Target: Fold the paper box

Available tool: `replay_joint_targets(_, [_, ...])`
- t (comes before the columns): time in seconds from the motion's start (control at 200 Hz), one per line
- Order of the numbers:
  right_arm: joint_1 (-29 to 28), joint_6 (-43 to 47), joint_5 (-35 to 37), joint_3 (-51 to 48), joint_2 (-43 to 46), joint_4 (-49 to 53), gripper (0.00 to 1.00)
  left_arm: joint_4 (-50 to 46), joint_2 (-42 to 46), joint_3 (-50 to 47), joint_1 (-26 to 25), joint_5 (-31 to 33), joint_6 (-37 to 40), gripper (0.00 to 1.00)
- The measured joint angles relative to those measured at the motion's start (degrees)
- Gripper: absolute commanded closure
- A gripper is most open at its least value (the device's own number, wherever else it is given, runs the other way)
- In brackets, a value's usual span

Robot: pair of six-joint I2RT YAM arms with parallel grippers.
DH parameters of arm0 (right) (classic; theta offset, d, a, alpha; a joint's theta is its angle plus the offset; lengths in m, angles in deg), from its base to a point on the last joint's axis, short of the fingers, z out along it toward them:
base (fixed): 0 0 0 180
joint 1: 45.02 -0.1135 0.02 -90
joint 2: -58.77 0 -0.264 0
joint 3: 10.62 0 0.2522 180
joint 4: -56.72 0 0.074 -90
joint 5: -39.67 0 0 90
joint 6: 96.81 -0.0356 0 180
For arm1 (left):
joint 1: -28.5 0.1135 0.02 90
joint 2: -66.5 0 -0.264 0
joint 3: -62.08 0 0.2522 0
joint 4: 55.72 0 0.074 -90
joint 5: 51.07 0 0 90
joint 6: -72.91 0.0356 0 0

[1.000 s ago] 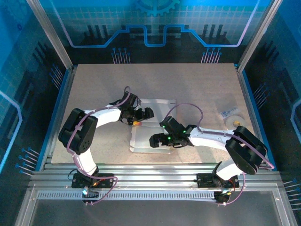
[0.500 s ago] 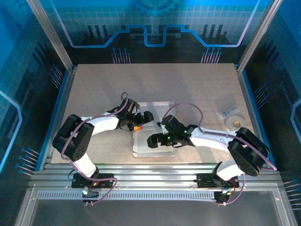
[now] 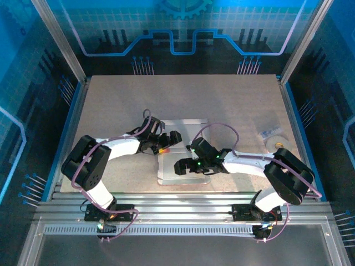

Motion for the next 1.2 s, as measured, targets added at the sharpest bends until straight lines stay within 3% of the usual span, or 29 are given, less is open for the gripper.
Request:
replay_joint_targets(0.195, [0.0, 0.0, 0.0, -0.1, 0.3, 0.0, 0.00, -10.3, 0.0, 4.5, 0.7, 1.6, 1.8, 0.01])
replay_joint_targets(0.42, [0.0, 0.0, 0.1, -0.1, 0.3, 0.0, 0.00, -20.3, -0.3, 12.4, 6.1, 5.4, 6.2, 0.01])
replay_joint_targets(0.851, [0.0, 0.0, 0.8, -0.1, 0.6, 0.3, 0.00, -27.5, -13.9, 31.8, 10.9, 11.6, 13.8, 0.01])
replay_joint_targets(1.201, [0.0, 0.1, 1.9, -0.1, 1.3, 1.6, 0.00, -29.8, -21.0, 38.1, 11.3, 12.9, 15.7, 0.01])
